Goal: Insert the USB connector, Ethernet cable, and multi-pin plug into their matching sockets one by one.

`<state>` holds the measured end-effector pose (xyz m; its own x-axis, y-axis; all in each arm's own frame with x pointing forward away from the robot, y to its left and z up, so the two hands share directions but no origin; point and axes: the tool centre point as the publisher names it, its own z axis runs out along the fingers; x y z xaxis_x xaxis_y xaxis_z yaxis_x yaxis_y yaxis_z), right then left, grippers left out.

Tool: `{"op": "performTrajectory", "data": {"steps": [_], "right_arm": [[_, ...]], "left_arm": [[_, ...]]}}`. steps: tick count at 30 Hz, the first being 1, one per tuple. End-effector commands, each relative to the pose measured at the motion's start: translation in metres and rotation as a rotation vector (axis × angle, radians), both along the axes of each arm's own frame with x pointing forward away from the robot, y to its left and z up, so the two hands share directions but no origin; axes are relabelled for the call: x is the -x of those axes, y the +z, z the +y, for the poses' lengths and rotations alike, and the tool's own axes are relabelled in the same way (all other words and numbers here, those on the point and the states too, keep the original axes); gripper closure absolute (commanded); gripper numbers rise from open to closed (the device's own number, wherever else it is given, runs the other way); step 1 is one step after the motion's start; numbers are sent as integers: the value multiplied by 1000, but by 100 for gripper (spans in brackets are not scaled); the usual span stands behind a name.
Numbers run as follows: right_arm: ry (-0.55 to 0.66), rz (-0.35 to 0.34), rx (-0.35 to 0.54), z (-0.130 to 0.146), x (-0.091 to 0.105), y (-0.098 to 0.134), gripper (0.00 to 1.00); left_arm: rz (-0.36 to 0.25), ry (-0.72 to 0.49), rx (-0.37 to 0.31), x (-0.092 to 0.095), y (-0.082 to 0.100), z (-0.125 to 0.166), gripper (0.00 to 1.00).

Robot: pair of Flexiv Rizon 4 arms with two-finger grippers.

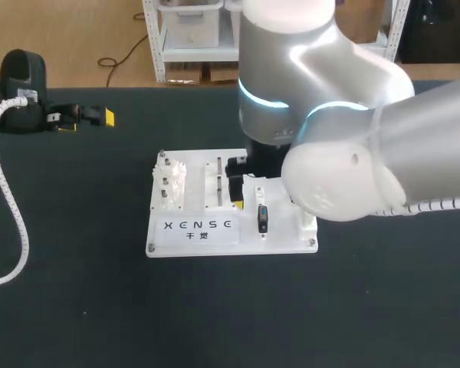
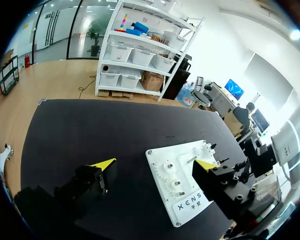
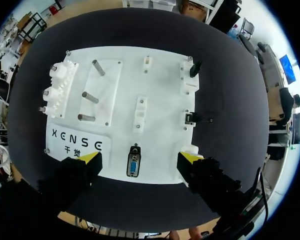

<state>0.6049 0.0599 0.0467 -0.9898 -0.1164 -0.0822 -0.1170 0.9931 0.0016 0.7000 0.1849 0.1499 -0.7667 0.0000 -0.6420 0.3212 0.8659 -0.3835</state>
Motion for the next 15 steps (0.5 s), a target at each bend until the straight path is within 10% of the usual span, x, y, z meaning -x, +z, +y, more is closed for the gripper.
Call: {"op": "performTrajectory", "data": {"steps": [1,10,15], "right_arm": [[-35,-10,11,2,5,-5,0],[-117,25,35,0,7,-15,0],[-125,34,33,-2,10,-19,51]], "left_arm": [[0,0,0,0,0,0,0],[0,0,0,0,0,0,0],[0,0,0,0,0,0,0]]}}
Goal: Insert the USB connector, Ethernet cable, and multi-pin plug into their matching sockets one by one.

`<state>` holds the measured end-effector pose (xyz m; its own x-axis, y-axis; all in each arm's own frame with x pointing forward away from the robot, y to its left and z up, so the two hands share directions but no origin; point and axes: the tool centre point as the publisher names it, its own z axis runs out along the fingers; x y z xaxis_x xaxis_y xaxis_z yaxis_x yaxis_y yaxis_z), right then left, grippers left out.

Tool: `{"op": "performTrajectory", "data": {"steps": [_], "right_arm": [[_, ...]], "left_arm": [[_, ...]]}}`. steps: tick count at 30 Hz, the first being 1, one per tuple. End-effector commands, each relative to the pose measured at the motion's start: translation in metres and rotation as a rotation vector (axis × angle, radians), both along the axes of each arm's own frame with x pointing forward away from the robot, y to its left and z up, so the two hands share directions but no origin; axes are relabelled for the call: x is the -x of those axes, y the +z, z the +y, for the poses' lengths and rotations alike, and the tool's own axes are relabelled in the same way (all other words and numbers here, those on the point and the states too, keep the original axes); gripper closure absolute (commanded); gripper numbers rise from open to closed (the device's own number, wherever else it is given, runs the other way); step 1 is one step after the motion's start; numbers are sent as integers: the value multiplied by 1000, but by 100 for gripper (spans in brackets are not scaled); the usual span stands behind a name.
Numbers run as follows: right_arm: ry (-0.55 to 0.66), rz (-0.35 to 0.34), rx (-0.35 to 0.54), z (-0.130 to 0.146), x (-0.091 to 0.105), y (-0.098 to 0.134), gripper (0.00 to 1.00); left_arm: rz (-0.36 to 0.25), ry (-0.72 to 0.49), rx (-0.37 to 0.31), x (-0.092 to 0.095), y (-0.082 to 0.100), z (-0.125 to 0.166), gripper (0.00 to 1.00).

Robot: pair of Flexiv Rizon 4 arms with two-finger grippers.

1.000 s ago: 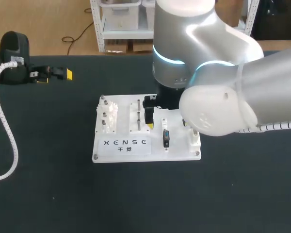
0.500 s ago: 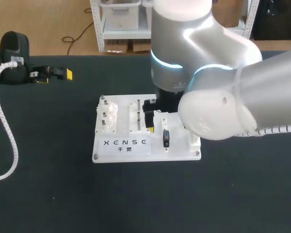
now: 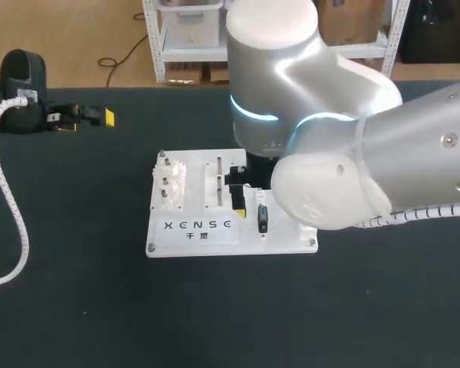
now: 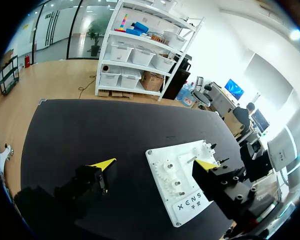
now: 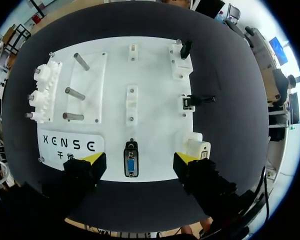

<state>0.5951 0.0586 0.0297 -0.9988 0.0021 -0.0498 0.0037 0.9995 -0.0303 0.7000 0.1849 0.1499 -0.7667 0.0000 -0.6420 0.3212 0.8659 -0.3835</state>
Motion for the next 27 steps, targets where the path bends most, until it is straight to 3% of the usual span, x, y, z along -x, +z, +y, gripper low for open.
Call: {"op": "performTrajectory", "data": {"steps": [1,5,17,23,27], "right_arm": [[-10,7,1,-1,1,-3,52],[-14,16,1,-1,1,-5,60],[7,22,18,4,0,-11,69],[29,7,44,8,3,-11,100],[31,-1,38,8,5,-7,100]], "left_arm": [[0,0,0,0,0,0,0],[0,0,0,0,0,0,0],[0,0,0,0,0,0,0],[0,0,0,0,0,0,0],[0,0,0,0,0,0,0]]}}
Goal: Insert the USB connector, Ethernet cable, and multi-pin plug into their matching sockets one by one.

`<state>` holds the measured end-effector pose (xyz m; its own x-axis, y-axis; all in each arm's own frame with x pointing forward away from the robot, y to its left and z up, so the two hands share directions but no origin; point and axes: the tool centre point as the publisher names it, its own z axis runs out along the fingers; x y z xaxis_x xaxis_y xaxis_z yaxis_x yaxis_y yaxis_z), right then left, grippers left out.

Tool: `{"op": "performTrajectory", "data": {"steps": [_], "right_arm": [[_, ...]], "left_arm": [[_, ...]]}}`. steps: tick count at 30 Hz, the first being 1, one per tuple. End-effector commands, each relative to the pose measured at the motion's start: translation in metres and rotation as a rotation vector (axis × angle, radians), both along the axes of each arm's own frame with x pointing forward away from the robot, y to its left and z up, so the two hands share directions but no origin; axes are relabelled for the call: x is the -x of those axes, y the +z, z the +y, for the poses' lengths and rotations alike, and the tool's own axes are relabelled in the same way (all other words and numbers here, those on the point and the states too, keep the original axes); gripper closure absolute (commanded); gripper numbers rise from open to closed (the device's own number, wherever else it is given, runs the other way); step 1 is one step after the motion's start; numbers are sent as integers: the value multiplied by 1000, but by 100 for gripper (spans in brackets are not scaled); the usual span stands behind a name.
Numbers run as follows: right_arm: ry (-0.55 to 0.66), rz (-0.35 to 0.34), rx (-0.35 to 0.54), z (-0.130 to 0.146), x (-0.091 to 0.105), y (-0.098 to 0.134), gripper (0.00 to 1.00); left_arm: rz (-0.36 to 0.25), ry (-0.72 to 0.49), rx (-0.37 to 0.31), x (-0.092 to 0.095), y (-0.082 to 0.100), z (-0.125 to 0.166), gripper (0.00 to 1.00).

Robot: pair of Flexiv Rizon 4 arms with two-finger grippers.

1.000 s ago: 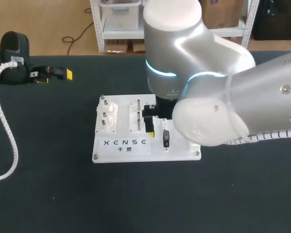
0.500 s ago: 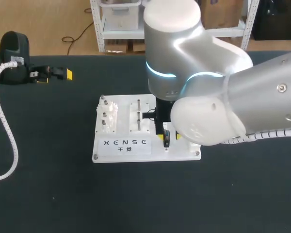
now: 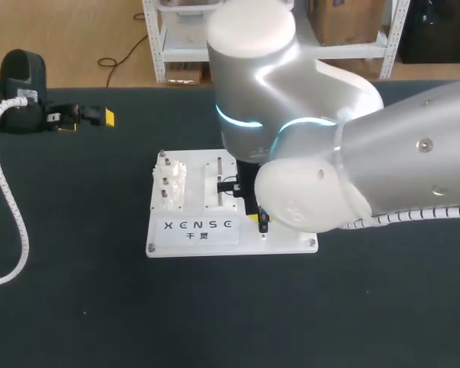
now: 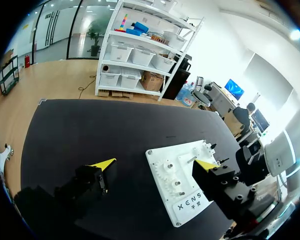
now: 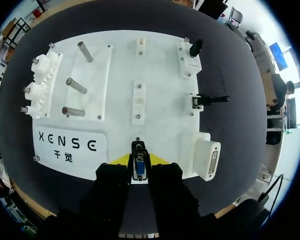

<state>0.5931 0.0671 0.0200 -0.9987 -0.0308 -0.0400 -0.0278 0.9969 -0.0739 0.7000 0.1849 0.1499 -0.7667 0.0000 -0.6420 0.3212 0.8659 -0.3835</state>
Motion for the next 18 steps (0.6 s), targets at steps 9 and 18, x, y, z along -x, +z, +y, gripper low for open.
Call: {"op": "performTrajectory", "data": {"steps": [9,18], "right_arm": [[-2,-90,-31,-5,4,34,100],[-11,-125,-60,-29,9,67,100]], "left_arm": [[0,0,0,0,0,0,0],[0,0,0,0,0,0,0]]}}
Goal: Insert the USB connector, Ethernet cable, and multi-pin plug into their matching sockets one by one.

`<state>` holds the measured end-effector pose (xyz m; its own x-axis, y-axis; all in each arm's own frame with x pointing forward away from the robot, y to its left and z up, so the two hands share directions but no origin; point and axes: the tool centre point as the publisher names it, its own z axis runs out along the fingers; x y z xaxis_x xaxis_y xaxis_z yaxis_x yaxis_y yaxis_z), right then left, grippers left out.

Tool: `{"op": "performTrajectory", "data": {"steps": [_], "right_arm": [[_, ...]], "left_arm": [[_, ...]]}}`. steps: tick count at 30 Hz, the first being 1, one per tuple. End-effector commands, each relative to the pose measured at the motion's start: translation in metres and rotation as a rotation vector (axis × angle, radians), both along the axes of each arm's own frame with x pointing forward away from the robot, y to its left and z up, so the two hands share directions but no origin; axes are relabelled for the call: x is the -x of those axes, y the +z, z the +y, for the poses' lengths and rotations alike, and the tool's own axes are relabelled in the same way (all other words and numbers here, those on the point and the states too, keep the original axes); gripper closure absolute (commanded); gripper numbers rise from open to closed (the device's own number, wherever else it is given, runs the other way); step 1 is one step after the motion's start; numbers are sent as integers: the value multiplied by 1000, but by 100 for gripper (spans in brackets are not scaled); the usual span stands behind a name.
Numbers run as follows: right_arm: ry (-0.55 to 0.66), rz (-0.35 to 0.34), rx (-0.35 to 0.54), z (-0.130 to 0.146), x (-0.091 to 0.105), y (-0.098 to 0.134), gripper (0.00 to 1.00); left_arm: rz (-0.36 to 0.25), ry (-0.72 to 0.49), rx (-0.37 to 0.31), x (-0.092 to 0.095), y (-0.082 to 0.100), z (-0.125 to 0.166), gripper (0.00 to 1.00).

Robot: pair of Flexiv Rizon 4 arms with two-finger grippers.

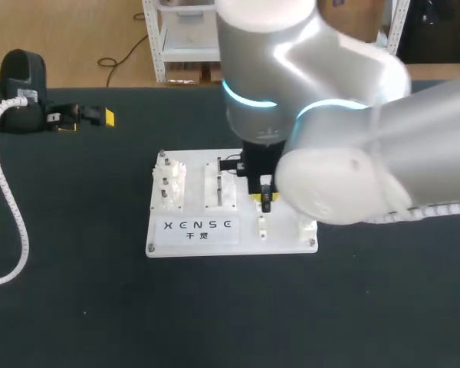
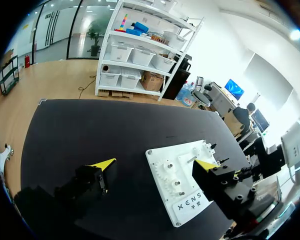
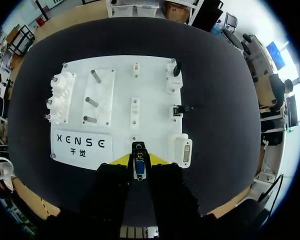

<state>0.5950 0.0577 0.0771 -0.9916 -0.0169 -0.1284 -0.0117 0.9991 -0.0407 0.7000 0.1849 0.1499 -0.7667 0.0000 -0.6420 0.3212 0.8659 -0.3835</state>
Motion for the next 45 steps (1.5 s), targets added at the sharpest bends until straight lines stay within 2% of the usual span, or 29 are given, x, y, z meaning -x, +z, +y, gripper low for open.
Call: {"op": "performTrajectory", "data": {"steps": [1,8,13,26,45], "right_arm": [[-3,-37,-28,-24,11,10,100],[-35,-34,-16,-52,9,7,100],[-50,-33,-9,-63,4,2,100],[-56,-26,8,-70,-1,-7,100],[-39,-26,18,-67,4,-10,100]], "left_arm": [[0,0,0,0,0,0,0],[0,0,0,0,0,0,0],[0,0,0,0,0,0,0],[0,0,0,0,0,0,0],[0,0,0,0,0,0,0]]}}
